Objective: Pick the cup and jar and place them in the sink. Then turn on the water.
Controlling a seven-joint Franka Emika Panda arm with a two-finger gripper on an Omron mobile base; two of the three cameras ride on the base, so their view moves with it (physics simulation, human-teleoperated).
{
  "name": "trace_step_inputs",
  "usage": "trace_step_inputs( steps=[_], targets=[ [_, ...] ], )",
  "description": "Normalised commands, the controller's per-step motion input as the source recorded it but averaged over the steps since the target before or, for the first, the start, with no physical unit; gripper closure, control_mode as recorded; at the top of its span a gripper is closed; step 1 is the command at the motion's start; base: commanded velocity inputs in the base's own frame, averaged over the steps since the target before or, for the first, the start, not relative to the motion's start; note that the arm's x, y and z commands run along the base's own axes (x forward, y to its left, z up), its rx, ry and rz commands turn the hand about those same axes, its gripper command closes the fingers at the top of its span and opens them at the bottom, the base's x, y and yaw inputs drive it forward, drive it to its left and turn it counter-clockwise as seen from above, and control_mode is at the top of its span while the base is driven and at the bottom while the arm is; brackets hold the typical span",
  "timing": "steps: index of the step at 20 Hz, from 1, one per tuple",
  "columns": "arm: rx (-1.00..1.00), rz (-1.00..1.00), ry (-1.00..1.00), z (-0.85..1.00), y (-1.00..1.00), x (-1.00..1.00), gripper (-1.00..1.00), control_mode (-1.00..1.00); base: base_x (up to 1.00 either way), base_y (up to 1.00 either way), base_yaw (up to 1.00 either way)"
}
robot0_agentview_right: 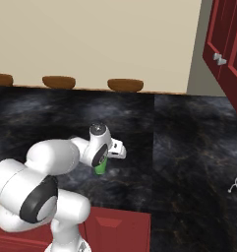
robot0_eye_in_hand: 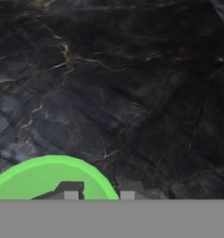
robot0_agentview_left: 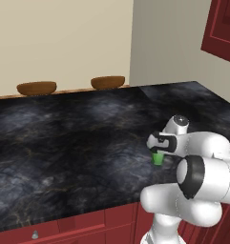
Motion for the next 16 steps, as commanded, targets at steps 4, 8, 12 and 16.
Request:
trace_step_inputs(
  steps=[4,8,12,16],
  targets=[
    [0.01,0.00,0.00,0.59,-0.18,-0.24,1.00,-1.00,0.00,0.00,0.00],
    [0.00,0.00,-0.06,1.00,-0.31,-0.47,1.00,-1.00,0.00,0.00,0.00],
    [0.00,0.00,-0.12,0.98,-0.22,-0.52,1.00,-1.00,0.00,0.00,0.00],
    [0.00,0.00,-0.20,0.74,-0.04,-0.60,1.00,-1.00,0.00,0.00,0.00]
  ],
)
